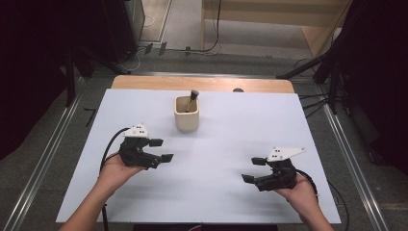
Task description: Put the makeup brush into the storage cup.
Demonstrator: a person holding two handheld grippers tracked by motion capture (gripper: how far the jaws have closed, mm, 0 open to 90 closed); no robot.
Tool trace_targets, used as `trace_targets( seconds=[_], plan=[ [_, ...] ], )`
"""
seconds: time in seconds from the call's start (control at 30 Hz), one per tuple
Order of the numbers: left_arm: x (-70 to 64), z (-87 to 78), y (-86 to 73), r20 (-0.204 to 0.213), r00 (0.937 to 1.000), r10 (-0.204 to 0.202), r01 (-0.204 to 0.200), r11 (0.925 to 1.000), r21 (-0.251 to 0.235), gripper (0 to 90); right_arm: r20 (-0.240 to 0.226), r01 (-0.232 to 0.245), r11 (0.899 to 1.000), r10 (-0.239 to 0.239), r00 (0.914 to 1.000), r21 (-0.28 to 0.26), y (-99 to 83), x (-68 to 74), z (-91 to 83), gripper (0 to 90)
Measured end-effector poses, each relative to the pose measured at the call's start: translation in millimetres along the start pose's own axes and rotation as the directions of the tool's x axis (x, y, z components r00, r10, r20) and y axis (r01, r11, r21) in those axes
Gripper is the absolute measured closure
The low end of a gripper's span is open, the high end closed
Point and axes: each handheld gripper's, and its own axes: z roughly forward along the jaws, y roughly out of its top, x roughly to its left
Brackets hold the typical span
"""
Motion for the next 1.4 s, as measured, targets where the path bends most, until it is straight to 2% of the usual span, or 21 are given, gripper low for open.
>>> trace_targets(
  seconds=[0.23, 0.4, 0.53, 0.93, 1.1, 1.4],
  plan=[
    [-3.4, -2.5, -6.5, -0.005, 0.9994, 0.035, -0.035, 0.9993, 0.011, 24.0, 0.001, -0.005, 1.000, 0.005, 1.0000, 0.003, -0.3, -0.2, -0.1, 25.2],
    [-4.8, -5.5, -14.0, -0.018, 0.9990, 0.042, -0.042, 0.9991, 0.009, 23.3, 0.001, -0.004, 1.000, 0.004, 1.0000, -0.001, -0.3, -0.8, -0.7, 25.1],
    [-4.5, -9.3, -19.5, -0.034, 0.9973, 0.064, -0.064, 0.9979, 0.006, 22.6, 0.000, -0.004, 1.000, 0.004, 1.0000, -0.001, -0.1, -1.1, -0.6, 25.1],
    [-4.9, -16.3, -31.9, -0.044, 0.9966, 0.070, -0.069, 0.9975, 0.012, 21.8, 0.004, -0.005, 1.000, 0.005, 1.0000, 0.004, -0.5, -1.5, 0.2, 25.1],
    [-6.5, -18.5, -35.5, -0.044, 0.9957, 0.082, -0.080, 0.9962, 0.033, 20.9, 0.007, -0.004, 1.000, 0.004, 1.0000, 0.005, -0.9, -2.3, 0.0, 25.1],
    [-9.8, -22.6, -43.4, -0.040, 0.9967, 0.070, -0.069, 0.9972, 0.030, 20.8, 0.016, 0.000, 1.000, 0.000, 0.9999, 0.001, -1.2, -3.6, -0.1, 25.1]
  ],
)
